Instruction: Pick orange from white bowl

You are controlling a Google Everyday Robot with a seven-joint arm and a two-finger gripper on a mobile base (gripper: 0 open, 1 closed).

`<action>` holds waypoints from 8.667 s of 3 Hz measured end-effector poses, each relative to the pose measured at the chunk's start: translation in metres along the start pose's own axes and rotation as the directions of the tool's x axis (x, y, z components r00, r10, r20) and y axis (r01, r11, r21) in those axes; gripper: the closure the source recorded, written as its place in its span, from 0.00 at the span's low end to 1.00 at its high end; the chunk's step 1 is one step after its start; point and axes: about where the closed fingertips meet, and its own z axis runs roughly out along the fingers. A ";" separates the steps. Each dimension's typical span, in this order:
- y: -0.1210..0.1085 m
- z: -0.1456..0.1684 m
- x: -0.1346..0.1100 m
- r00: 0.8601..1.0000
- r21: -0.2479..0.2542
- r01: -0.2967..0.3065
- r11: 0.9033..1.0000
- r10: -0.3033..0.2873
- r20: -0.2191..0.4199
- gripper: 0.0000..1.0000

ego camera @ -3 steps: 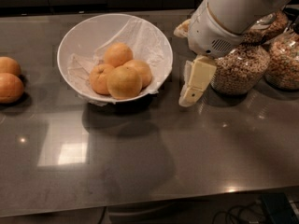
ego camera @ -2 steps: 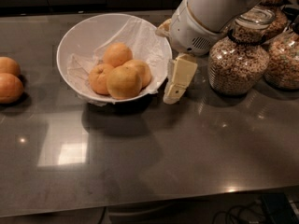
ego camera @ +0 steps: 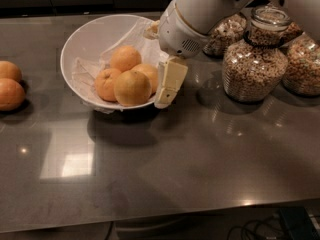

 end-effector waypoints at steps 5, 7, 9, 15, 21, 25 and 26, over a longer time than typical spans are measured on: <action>-0.005 0.020 -0.017 0.996 -0.030 0.044 0.999 -0.042 0.083 0.05; -0.005 0.021 -0.021 0.995 -0.030 0.057 0.998 -0.054 0.085 0.17; -0.007 0.031 -0.026 0.993 -0.045 0.068 0.997 -0.064 0.095 0.35; -0.005 0.055 -0.020 0.993 -0.085 0.051 0.995 -0.041 0.114 0.38; -0.008 0.061 -0.014 0.994 -0.098 0.033 0.995 -0.022 0.109 1.00; -0.027 0.020 -0.024 0.993 -0.003 0.057 0.998 -0.057 0.106 1.00; -0.038 0.003 -0.030 0.992 0.042 0.074 0.996 -0.077 0.101 1.00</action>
Offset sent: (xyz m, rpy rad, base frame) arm 0.0078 0.0178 -0.0085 0.0773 0.0241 0.0582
